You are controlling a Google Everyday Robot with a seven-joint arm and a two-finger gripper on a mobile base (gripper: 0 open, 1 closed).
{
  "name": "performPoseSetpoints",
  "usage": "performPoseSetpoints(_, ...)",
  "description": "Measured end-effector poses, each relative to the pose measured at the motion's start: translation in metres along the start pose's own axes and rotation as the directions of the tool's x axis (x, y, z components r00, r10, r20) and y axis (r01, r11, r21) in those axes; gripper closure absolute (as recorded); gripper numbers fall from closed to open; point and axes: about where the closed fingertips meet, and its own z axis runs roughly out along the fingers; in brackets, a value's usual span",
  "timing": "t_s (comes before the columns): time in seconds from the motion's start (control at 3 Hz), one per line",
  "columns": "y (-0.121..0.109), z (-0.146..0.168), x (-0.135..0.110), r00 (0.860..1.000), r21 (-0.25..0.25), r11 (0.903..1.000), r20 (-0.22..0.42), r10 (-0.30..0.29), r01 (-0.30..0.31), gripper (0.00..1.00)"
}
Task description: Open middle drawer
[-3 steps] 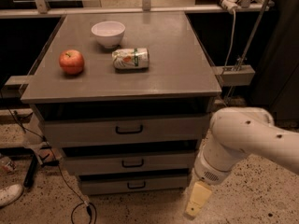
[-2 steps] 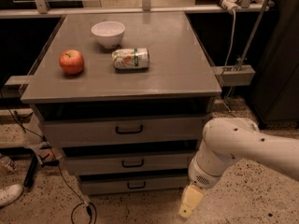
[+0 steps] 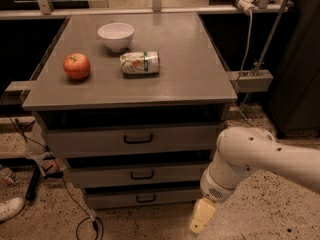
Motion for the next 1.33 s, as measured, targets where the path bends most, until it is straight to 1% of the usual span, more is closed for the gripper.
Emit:
performPoseSetpoints(0.33,-0.014,0.021,-0.029,0.997,-0.033,0.999,0.076,-0.026,0.029,0.0)
performPoseSetpoints(0.67,-0.035,0.036,-0.054,0.989,-0.033,0.9989,0.144,-0.029,0.034,0.0)
performPoseSetpoints(1.0,-0.057,0.07,-0.072,0.977,-0.06,0.9975,0.21,-0.024,0.037,0.0)
performPoseSetpoints(1.33,-0.057,0.07,-0.072,0.978,-0.061,0.9974,0.21,-0.024,0.037,0.0)
